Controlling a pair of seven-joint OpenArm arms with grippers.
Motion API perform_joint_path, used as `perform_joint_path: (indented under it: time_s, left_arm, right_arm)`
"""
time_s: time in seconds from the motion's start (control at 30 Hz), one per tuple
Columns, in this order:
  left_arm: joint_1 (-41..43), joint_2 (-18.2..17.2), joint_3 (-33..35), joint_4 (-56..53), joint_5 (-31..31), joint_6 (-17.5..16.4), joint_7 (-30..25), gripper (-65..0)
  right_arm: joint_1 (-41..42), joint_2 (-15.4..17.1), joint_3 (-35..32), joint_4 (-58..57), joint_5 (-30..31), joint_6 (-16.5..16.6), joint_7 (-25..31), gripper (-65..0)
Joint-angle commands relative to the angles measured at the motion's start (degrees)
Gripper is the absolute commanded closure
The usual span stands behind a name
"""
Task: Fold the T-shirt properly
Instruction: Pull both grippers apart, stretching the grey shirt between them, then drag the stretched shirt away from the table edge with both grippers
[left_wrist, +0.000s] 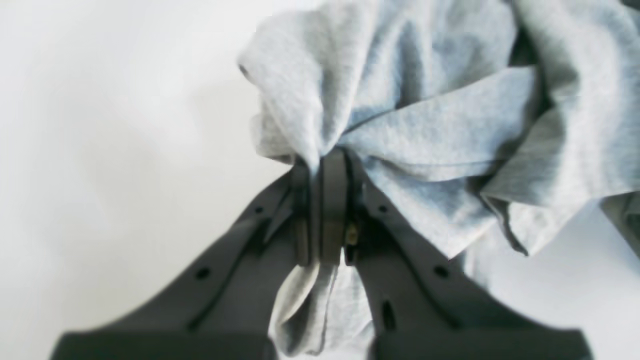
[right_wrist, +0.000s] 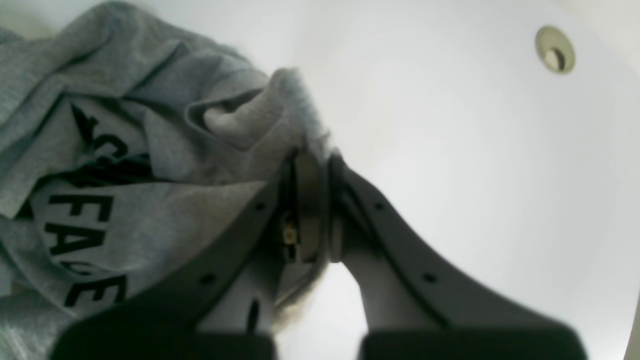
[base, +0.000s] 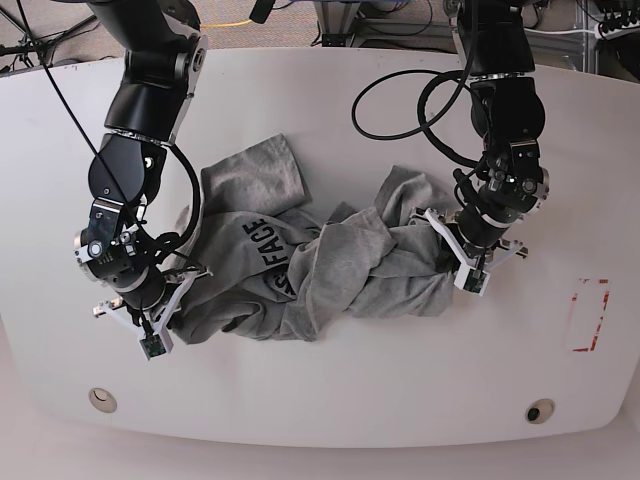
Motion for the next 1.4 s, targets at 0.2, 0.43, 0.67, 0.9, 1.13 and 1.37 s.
perform_joint_path:
  time_s: [0.2,0.43,0.67,0.9,1.13,1.37]
  left_arm:
    - [-5.84,-3.84,-0.23,11.14,-0.57,0.35,6.45,-0.3]
    - [-13.66,-7.18,-0.41,13.69,-0.57,0.35,12.34,-0.3]
    - [-19.99,-9.99,-0.41,13.69,-0.57,0.35,14.53,-0.4]
    - [-18.41,-11.31,-0.50,13.60,-0.57,0.26,14.62,-0.4]
    - [-9.62,-11.49,-2.52,13.69,-0.57,0.26,14.62,-0.4]
    - [-0.83,-11.49,-6.21,13.69,-0.31,-6.16,14.62,-0.4]
  right_arm:
    - [9.82,3.33,-0.17,0.98,0.17,-0.46,1.72,0.0]
    - [16.68,5.53,-0.17,0.89,0.17,-0.46,1.54,0.0]
    - [22.04,7.99,0.10,2.39,0.61,-0.19,-3.47,0.0]
    - [18.09,7.99,0.36,5.37,0.52,-0.19,-3.73,0.0]
    - [7.62,7.11,4.32,8.54,0.61,-0.19,-3.56,0.0]
    - [-2.66,3.60,9.94,8.28,0.61,-0.19,-1.53,0.0]
